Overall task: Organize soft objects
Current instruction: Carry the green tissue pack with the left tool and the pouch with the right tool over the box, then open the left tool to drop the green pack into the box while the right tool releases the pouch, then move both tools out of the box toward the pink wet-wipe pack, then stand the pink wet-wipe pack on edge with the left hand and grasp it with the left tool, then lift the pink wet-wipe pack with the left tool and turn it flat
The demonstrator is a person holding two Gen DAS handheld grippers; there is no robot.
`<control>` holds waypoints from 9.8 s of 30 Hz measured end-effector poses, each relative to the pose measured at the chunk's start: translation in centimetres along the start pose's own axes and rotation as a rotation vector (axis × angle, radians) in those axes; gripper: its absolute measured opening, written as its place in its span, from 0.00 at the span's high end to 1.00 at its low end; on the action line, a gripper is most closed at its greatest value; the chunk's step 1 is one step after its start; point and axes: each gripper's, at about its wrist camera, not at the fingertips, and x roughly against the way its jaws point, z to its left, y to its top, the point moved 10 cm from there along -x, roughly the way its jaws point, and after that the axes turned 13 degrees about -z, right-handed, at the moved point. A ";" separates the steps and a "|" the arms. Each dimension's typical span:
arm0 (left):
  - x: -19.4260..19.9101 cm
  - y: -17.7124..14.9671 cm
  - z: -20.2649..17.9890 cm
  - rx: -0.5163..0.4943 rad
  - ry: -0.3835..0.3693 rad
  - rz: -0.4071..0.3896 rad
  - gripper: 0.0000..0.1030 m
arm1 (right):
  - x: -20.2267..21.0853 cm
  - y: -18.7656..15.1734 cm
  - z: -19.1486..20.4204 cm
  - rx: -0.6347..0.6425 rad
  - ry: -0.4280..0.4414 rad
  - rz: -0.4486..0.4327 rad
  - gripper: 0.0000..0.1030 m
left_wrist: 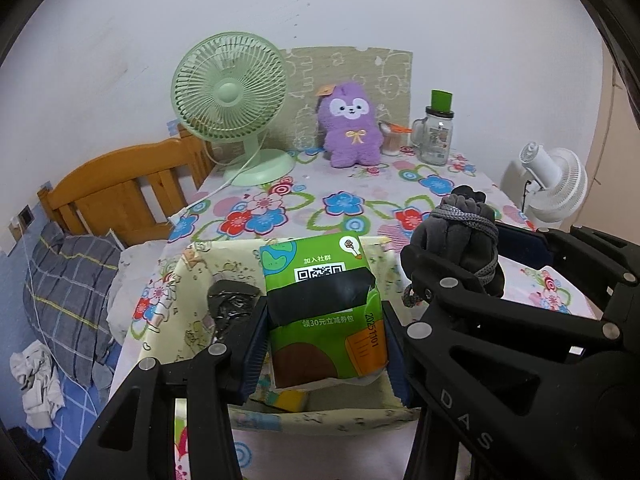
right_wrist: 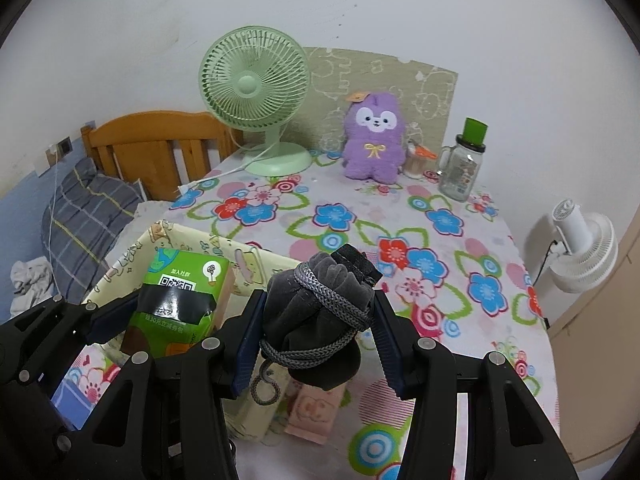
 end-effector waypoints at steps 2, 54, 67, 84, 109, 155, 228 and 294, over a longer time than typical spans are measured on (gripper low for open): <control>-0.3 -0.2 0.6 0.010 0.005 0.006 0.48 | -0.5 0.0 0.6 -0.003 0.011 0.007 0.48; -1.1 -2.4 0.2 0.019 -0.023 0.056 0.09 | -1.6 -2.6 0.9 -0.027 0.020 0.062 0.18; 0.6 -2.0 -2.9 -0.014 -0.048 0.027 0.09 | 1.0 -3.0 -1.9 -0.046 -0.017 0.037 0.18; 2.3 -1.4 -6.4 -0.042 -0.076 -0.006 0.09 | 3.9 -3.3 -5.0 -0.062 -0.057 -0.001 0.18; 2.0 -2.8 -11.7 -0.057 -0.122 0.005 0.09 | 5.4 -6.1 -9.9 -0.099 -0.122 0.009 0.18; -6.2 -8.4 -12.2 0.110 0.097 0.185 0.09 | -2.9 -12.6 -14.5 -0.150 -0.099 0.183 0.18; -3.2 -7.1 -15.8 0.052 -0.070 0.082 1.00 | 0.5 -12.6 -15.9 -0.175 -0.132 0.099 0.18; -5.9 -8.7 -16.8 -0.042 -0.138 0.151 0.70 | -3.4 -14.4 -15.5 -0.154 -0.078 0.194 0.16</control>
